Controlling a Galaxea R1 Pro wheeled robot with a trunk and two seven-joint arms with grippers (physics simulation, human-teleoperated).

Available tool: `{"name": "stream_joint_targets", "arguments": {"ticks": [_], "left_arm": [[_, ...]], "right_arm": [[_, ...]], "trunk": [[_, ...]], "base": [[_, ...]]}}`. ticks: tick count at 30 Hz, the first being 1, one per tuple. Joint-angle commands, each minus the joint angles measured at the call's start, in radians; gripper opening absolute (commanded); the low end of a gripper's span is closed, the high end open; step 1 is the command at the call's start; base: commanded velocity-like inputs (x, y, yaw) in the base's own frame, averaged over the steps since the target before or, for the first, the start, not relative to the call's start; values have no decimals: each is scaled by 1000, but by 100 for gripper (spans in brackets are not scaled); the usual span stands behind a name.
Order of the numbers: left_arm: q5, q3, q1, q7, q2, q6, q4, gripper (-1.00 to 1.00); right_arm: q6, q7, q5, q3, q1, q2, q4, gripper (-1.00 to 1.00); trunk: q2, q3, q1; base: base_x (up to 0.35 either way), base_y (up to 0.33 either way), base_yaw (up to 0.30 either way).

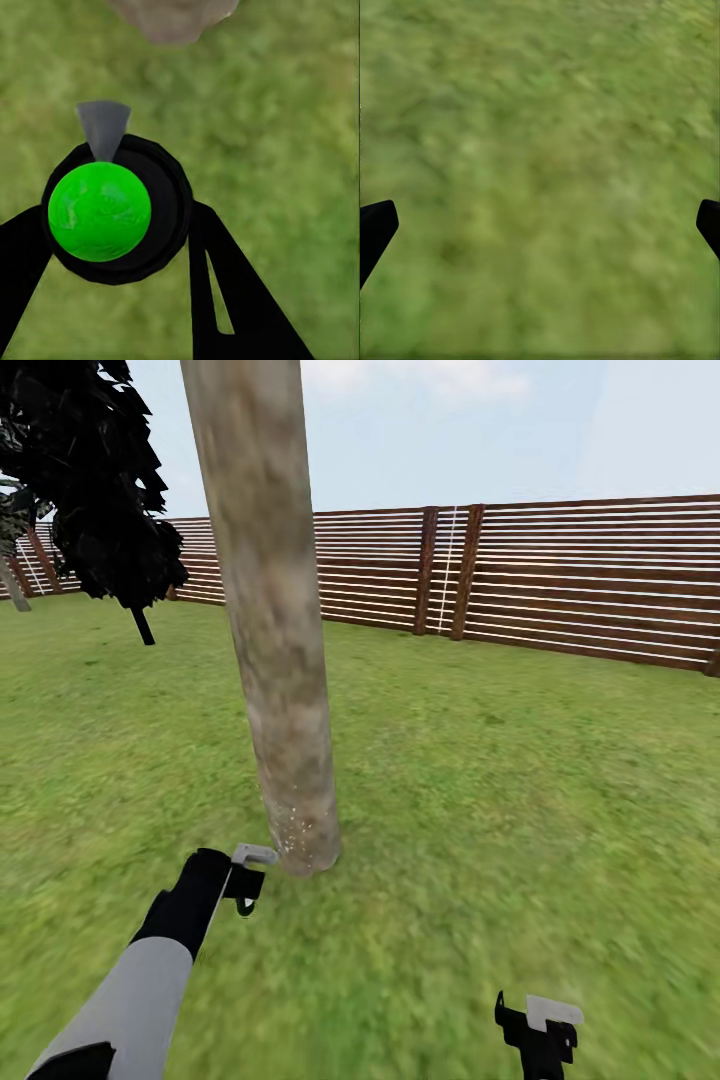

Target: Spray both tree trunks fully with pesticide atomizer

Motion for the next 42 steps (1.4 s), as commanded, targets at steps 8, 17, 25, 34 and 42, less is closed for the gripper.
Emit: {"name": "stream_joint_targets", "arguments": {"ticks": [8,17,25,34,42], "left_arm": [[-13,-153,-1,-187,-3,131,-109,-100],[-16,-184,-16,-348,116,177,-181,-100],[-16,-197,-34,-351,94,227,-236,-100],[-8,-197,-127,-355,120,258,-239,-100],[-15,-199,-124,-356,212,250,-224,-100]], "right_arm": [[-3,-3,10,-8,-1,0,1,100],[-3,-3,10,-8,-1,1,2,100],[-3,-3,10,-8,-1,1,2,100],[-3,-3,10,-8,-1,-1,2,100],[-3,-3,10,-8,-1,-2,2,100]], "trunk": [[0,-1,0],[0,-1,0],[0,-1,0],[0,-1,0],[0,-1,0]], "base": [[0,0,0],[-35,0,0],[-160,0,0],[0,0,0],[0,0,0]]}}
